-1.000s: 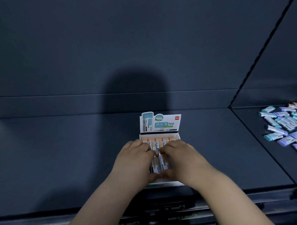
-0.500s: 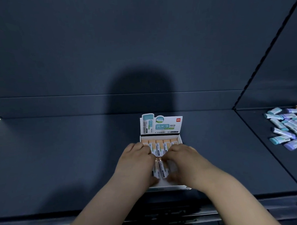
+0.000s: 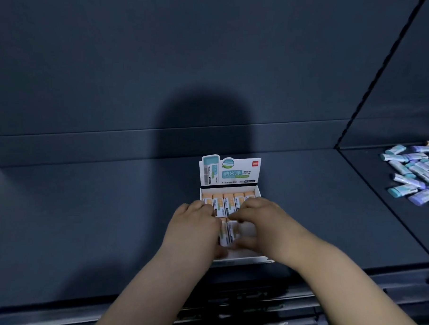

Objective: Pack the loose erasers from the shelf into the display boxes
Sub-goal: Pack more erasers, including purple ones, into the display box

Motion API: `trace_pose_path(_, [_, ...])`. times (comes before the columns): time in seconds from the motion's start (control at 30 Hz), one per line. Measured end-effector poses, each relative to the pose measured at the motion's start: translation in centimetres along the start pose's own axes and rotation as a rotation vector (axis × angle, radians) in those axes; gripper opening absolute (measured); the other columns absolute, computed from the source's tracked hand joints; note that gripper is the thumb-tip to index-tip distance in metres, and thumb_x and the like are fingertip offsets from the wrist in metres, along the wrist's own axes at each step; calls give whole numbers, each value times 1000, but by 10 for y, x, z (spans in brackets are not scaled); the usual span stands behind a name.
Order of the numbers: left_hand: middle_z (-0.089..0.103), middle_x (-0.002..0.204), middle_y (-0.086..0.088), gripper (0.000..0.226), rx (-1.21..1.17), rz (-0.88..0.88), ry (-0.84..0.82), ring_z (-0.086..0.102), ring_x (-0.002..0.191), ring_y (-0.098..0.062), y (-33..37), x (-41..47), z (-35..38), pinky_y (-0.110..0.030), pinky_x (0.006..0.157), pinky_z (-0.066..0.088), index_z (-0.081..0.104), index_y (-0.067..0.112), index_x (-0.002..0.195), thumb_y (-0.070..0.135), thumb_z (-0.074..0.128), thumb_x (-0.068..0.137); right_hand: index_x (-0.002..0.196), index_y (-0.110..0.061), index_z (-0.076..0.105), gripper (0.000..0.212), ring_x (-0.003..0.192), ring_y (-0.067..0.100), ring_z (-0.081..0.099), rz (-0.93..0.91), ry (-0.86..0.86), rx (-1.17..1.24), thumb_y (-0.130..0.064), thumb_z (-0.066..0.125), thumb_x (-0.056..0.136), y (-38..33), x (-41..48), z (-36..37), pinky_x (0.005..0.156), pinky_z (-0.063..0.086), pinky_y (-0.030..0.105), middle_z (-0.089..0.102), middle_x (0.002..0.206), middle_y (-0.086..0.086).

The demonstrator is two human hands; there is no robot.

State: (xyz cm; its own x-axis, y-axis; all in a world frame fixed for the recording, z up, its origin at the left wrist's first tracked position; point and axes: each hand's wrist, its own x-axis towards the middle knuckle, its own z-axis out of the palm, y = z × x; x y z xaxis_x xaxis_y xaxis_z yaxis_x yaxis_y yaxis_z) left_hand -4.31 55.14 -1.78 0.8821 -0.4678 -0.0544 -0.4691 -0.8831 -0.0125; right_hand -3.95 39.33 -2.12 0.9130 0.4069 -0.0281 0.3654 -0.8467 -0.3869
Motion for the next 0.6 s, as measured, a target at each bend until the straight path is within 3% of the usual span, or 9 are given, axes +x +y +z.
trace_pose_path(0.2, [53,119,3,49,37,5,129,45,115,-19,16,9,-19,-29,98,29,51,24,126,55,40,91,118,-19,62,45,109,19,51,12,215,-75,-44,63,81,4,-17,-30,91,41,28,60,112,-1])
trace_pose_path(0.33, [51,123,3,48,11,31,167,43,117,-20,41,19,-26,-29,99,29,48,23,131,51,37,94,127,-23,52,53,116,16,45,66,107,-195,-56,47,86,20,-36,-51,97,40,30,56,122,-1])
trace_pose_path(0.43, [52,124,1,46,0,16,181,43,118,-21,66,31,-30,-31,98,31,49,21,129,48,42,93,132,-22,47,56,122,16,42,100,71,-189,-55,47,87,41,-51,-62,100,39,31,53,128,0])
trace_pose_path(0.5, [61,109,-2,41,-2,9,203,54,107,-24,87,40,-32,-31,92,40,61,16,115,44,58,85,132,-21,45,57,122,16,42,105,75,-188,-55,48,87,60,-63,-69,100,39,30,52,129,-1])
trace_pose_path(0.6, [66,72,1,41,26,-20,273,64,69,-21,119,59,-29,-28,69,53,73,14,80,42,85,52,133,-20,44,59,124,14,40,109,68,-188,-55,47,87,94,-79,-84,102,38,28,50,132,-1])
